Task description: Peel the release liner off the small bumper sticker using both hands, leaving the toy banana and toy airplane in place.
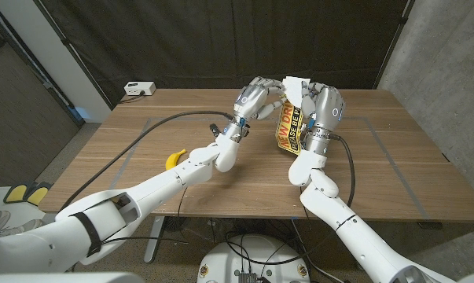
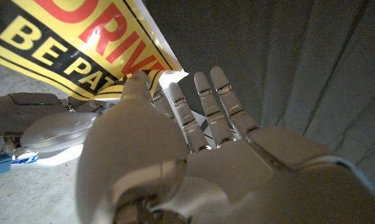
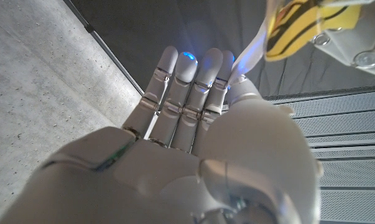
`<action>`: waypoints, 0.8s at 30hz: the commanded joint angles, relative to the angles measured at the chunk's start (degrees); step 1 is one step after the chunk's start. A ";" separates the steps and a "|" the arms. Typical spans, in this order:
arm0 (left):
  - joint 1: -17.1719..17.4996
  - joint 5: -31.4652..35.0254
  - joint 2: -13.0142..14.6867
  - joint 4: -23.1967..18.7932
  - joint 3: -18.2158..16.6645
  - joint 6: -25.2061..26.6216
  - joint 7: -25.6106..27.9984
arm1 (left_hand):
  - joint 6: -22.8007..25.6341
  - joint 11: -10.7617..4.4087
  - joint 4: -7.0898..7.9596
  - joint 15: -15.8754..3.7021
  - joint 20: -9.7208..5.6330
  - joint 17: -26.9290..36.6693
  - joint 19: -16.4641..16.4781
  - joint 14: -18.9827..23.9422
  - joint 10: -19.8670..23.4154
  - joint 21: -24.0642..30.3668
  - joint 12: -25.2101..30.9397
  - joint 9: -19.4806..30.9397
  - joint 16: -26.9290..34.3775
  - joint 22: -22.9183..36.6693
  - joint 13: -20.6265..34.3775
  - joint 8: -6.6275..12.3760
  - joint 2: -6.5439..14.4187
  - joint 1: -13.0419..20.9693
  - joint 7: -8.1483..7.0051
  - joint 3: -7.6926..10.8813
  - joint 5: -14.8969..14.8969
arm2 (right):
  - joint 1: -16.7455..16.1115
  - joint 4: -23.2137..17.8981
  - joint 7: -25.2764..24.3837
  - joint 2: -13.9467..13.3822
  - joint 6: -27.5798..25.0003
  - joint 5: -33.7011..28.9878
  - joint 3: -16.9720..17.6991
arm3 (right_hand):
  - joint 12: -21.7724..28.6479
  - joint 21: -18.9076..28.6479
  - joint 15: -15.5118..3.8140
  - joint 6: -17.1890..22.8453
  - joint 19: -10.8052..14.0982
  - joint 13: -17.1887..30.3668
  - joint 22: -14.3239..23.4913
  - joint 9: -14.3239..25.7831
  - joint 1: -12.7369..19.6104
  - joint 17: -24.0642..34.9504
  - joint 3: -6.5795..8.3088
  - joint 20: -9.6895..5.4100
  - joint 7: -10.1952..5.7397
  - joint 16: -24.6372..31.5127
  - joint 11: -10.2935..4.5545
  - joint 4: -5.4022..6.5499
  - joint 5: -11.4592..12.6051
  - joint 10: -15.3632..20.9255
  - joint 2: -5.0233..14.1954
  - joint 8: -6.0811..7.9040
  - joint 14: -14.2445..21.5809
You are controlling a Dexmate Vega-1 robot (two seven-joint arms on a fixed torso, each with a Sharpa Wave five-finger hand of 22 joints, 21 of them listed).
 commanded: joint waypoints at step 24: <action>6.20 -1.55 5.22 -7.41 -2.77 2.85 -7.48 | -1.30 -0.50 0.69 -10.52 0.26 -2.58 -3.65 7.97 11.65 7.37 -0.41 7.78 -2.37 2.20 -0.32 4.55 3.08 5.75 -0.50 1.50 0.71 | -1.11 2.25 -0.08 4.69 4.25 -4.44 4.80 | 0.68 2.68 -4.42 -0.18 -0.23 0.24 0.20 1.38 1.01 3.42 1.53 0.10 0.47 -0.81 0.55 0.23 -1.61 0.11 -0.38 0.82 1.29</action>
